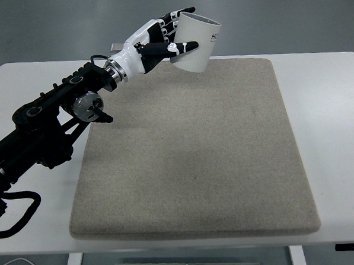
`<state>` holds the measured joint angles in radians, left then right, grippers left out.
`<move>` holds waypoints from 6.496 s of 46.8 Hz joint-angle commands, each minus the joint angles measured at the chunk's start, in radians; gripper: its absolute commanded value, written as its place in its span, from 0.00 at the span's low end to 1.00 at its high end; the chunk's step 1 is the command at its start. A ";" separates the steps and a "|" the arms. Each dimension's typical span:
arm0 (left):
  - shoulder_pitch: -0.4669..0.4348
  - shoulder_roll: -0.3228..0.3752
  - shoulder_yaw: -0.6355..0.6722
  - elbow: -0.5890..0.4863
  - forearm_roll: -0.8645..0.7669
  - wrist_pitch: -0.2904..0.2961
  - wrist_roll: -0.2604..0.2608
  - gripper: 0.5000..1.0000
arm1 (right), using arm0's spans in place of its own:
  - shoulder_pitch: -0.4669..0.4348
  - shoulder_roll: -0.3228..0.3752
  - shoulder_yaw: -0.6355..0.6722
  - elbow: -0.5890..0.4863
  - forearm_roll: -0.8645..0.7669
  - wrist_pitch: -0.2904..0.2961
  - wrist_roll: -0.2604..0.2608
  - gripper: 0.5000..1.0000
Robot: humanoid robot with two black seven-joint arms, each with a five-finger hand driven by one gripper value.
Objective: Upright white cup
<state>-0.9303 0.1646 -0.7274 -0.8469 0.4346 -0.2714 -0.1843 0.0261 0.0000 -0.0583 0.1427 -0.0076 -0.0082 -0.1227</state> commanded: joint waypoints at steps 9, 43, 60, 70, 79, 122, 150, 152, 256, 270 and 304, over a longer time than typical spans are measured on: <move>0.025 0.000 0.002 0.040 -0.028 -0.018 -0.113 0.31 | 0.000 0.000 0.000 0.000 0.000 0.001 0.000 0.86; 0.067 -0.020 0.016 0.161 -0.027 -0.032 -0.423 0.31 | 0.000 0.000 0.002 0.000 0.000 0.002 0.000 0.86; 0.100 -0.057 0.022 0.244 -0.013 -0.052 -0.427 0.31 | -0.002 0.000 -0.003 0.000 -0.002 0.007 0.000 0.86; 0.104 -0.056 0.028 0.284 -0.011 -0.061 -0.427 0.31 | -0.002 0.000 0.000 0.000 0.000 0.007 0.000 0.86; 0.131 -0.056 0.043 0.296 -0.011 -0.074 -0.427 0.32 | -0.002 0.000 0.000 0.000 0.000 0.007 0.000 0.86; 0.157 -0.039 0.129 0.373 0.066 -0.106 -0.427 0.29 | -0.008 0.000 0.000 0.000 0.000 0.007 0.000 0.86; 0.174 -0.020 0.131 0.374 0.067 -0.103 -0.427 0.53 | -0.009 0.000 -0.002 0.000 0.000 0.005 0.000 0.86; 0.173 -0.017 0.129 0.376 0.067 -0.104 -0.427 0.59 | -0.009 0.000 -0.002 0.000 0.000 0.005 0.000 0.86; 0.054 0.085 0.080 0.261 0.049 -0.039 -0.427 0.98 | -0.015 0.000 -0.003 0.005 -0.003 0.007 0.000 0.86; 0.002 0.087 0.088 0.334 -0.026 0.003 -0.427 0.98 | -0.015 0.000 -0.005 0.005 -0.005 0.007 0.000 0.86; -0.031 0.085 0.082 0.385 -0.278 0.005 -0.427 0.98 | -0.014 0.000 -0.005 0.005 -0.006 0.001 0.000 0.86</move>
<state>-0.9630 0.2510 -0.6462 -0.4619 0.1683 -0.2670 -0.6109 0.0123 0.0000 -0.0629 0.1472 -0.0140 -0.0062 -0.1227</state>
